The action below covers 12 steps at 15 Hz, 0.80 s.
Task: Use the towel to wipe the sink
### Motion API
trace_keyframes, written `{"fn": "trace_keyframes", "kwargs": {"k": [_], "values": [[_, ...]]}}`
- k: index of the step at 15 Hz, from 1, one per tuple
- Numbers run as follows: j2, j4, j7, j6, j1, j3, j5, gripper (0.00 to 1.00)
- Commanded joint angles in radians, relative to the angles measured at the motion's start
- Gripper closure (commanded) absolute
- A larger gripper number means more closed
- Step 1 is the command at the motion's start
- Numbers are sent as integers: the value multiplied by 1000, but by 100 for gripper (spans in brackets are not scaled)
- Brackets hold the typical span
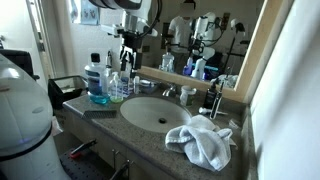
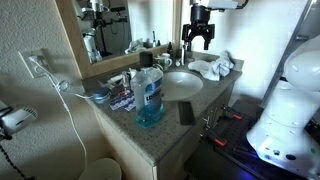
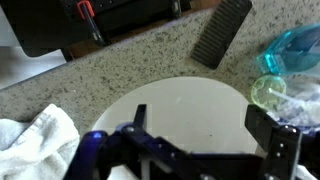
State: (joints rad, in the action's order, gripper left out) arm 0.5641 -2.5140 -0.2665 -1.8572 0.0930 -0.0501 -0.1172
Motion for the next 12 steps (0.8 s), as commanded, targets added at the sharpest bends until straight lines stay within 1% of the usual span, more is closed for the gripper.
{"fn": "trace_keyframes", "kwargs": {"k": [1,7,9,12], "values": [[-84,-5,-78,-136,77,50,26,0],[-207,-29,-181,-415,226,152,135,0],[-248,-47,-237,-514,268,176,165,0],[-313,-69,-358,-642,325,196,205,0]]}}
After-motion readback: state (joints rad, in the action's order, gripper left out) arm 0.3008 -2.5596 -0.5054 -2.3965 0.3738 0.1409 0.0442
